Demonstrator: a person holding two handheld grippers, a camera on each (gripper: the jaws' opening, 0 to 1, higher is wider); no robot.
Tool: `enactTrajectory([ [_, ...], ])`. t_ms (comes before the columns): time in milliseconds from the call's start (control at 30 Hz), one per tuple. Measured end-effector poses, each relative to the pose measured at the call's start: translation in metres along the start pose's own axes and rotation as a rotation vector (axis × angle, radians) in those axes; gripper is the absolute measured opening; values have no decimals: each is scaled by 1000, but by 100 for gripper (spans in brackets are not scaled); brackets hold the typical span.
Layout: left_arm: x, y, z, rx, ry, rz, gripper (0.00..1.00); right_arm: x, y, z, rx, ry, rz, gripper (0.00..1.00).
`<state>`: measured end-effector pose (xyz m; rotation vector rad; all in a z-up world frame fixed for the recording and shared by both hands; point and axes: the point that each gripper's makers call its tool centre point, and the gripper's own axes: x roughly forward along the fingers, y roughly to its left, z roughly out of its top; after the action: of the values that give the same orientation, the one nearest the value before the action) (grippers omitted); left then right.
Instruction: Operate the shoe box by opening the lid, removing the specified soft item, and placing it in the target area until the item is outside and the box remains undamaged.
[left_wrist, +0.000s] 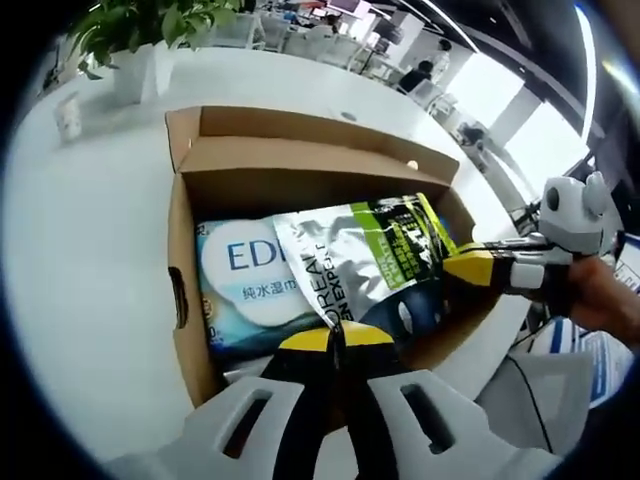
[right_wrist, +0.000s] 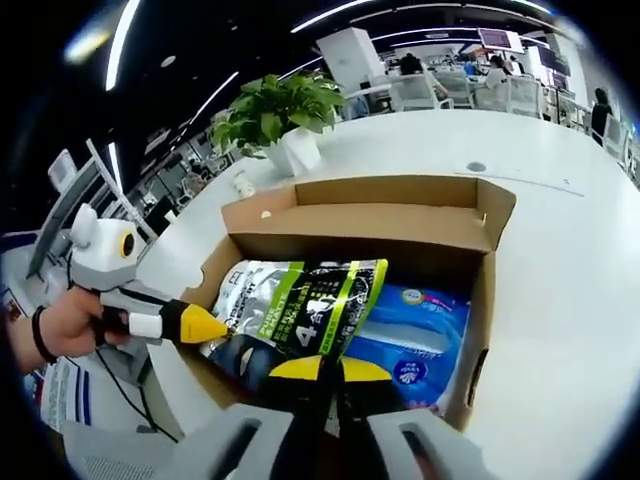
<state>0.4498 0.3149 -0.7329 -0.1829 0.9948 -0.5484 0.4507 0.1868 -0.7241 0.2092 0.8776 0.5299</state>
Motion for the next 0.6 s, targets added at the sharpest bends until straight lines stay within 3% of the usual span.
enactTrajectory([
  [267, -2, 0, 2, -2, -9, 1, 1, -3, 3, 2, 16, -9, 12, 0],
  [600, -7, -15, 10, 5, -39, -28, 1, -15, -2, 5, 10, -37, -8, 0],
])
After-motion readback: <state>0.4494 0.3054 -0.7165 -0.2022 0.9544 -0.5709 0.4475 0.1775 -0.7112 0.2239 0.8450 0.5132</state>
